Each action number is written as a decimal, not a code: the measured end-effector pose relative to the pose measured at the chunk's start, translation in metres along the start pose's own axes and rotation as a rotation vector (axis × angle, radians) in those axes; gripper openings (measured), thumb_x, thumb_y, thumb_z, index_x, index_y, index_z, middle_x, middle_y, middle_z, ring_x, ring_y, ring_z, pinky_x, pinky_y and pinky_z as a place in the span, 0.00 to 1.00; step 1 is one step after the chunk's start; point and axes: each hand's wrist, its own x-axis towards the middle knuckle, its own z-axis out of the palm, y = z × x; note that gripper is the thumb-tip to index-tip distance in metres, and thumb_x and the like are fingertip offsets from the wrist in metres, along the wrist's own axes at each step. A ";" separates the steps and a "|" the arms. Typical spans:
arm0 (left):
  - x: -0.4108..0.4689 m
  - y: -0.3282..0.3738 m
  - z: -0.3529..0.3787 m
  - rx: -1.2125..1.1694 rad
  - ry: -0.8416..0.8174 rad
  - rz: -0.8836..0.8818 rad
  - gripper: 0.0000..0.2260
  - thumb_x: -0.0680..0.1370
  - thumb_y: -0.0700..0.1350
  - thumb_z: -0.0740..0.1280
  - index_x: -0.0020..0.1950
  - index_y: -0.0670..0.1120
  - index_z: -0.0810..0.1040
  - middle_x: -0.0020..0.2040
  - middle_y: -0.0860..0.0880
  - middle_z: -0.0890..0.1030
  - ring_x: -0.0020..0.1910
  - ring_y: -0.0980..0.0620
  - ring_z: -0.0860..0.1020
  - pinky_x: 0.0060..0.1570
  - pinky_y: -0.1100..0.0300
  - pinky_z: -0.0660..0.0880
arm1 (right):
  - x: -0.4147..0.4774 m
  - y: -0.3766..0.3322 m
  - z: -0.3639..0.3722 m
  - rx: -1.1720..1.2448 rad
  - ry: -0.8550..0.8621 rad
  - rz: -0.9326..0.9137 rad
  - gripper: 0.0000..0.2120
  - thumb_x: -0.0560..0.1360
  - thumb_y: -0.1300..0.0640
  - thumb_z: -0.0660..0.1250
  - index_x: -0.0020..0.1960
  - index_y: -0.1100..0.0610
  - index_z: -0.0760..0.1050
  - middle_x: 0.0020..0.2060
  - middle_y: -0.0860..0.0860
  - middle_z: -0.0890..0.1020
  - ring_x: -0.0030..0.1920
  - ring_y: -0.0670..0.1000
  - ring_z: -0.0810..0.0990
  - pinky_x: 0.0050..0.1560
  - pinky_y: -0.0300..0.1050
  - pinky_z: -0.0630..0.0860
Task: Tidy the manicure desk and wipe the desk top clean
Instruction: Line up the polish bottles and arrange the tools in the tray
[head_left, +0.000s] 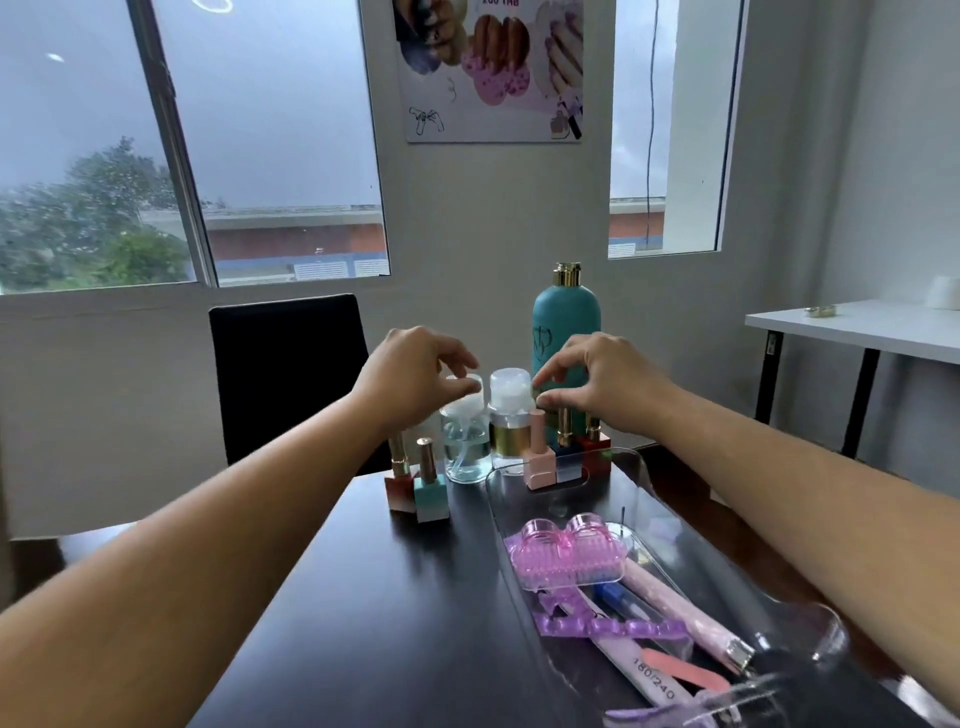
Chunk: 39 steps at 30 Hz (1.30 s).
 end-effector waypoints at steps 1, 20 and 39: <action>-0.005 -0.008 -0.011 0.005 0.007 -0.010 0.08 0.69 0.51 0.73 0.46 0.53 0.83 0.34 0.60 0.78 0.34 0.62 0.74 0.40 0.66 0.69 | 0.001 -0.011 0.001 0.027 -0.035 -0.018 0.09 0.67 0.50 0.75 0.47 0.50 0.82 0.42 0.46 0.79 0.48 0.48 0.76 0.55 0.48 0.74; -0.050 -0.084 0.009 -0.425 -0.194 -0.297 0.06 0.69 0.44 0.75 0.44 0.47 0.84 0.30 0.59 0.81 0.30 0.67 0.77 0.32 0.75 0.70 | 0.039 -0.076 0.071 -0.042 -0.307 -0.071 0.09 0.67 0.50 0.76 0.45 0.51 0.84 0.33 0.42 0.78 0.32 0.35 0.74 0.32 0.27 0.67; -0.031 -0.035 0.052 -0.461 -0.083 -0.302 0.08 0.65 0.45 0.78 0.40 0.44 0.84 0.32 0.52 0.81 0.30 0.60 0.76 0.41 0.65 0.78 | 0.030 -0.024 0.037 -0.234 -0.294 0.008 0.08 0.70 0.52 0.73 0.47 0.53 0.83 0.36 0.44 0.78 0.37 0.44 0.76 0.42 0.40 0.74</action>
